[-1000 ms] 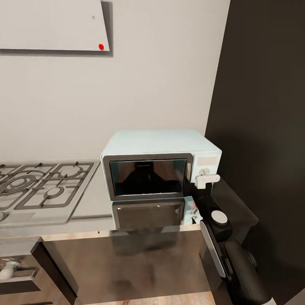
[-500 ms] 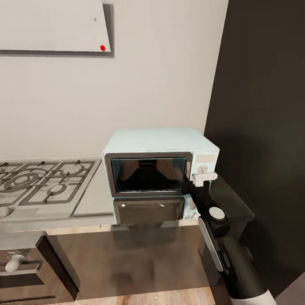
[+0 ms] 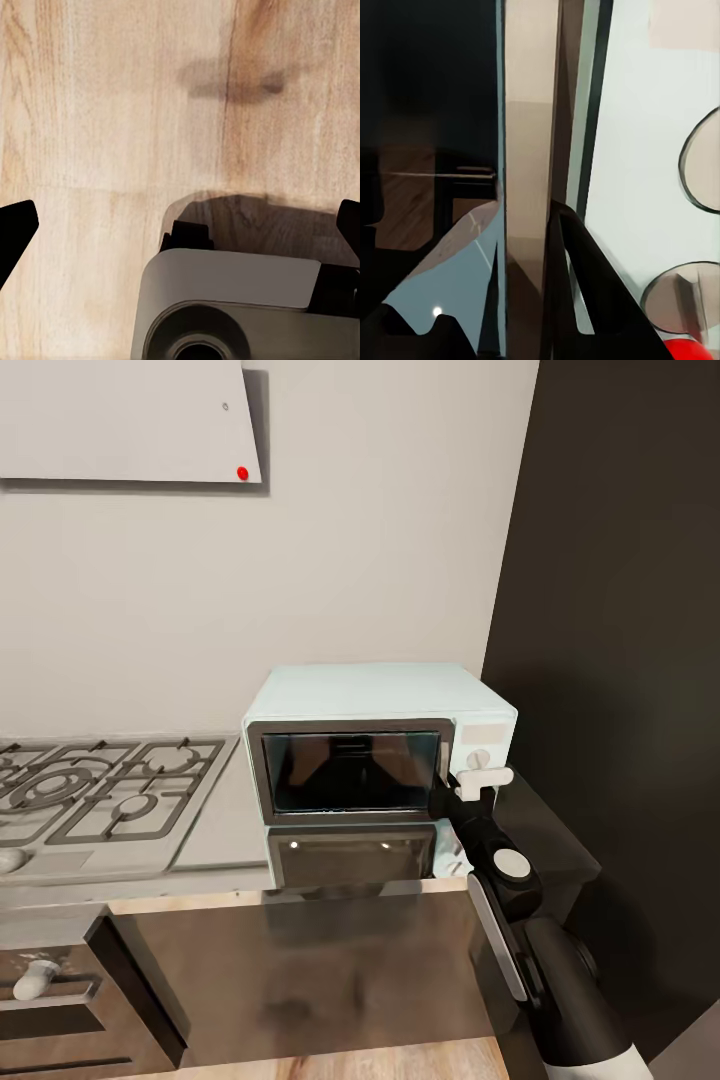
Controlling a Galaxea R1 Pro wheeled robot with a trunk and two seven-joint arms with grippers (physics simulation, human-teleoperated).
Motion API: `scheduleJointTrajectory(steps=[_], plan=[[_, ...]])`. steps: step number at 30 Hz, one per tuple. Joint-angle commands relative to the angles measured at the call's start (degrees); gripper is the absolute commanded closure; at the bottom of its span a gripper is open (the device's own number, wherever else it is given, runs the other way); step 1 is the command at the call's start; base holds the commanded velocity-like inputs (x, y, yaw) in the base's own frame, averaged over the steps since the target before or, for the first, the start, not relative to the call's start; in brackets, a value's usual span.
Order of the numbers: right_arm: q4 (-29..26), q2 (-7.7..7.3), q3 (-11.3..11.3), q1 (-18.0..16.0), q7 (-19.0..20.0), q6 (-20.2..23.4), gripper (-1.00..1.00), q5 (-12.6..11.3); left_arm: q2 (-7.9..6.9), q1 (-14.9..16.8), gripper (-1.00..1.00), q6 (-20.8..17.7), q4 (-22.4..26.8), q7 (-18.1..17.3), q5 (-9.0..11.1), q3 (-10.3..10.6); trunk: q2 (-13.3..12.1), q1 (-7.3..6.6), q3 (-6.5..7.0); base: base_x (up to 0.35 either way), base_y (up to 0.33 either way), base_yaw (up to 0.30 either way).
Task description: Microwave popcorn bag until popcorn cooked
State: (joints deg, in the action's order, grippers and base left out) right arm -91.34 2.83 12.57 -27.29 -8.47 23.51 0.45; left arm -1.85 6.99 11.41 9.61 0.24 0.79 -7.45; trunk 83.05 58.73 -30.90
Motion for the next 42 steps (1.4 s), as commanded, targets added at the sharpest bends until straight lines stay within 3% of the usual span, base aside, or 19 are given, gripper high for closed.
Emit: scheduleJointTrajectory(steps=[1,42], plan=[[-0.02,-0.02,-0.42,-0.05,-0.58,0.48,1.00,0.78,0.00,0.03,-1.00,0.19,-0.05,0.02,0.09,-0.10,0.03,0.00,-0.06,-0.121,0.000,0.000],[-0.04,-0.11,-0.77,-0.05,-0.58,0.48,1.00,0.78,0.00,0.04,-1.00,0.19,-0.06,0.02,0.09,-0.10,0.03,0.00,-0.06,-0.099,0.006,0.000]])
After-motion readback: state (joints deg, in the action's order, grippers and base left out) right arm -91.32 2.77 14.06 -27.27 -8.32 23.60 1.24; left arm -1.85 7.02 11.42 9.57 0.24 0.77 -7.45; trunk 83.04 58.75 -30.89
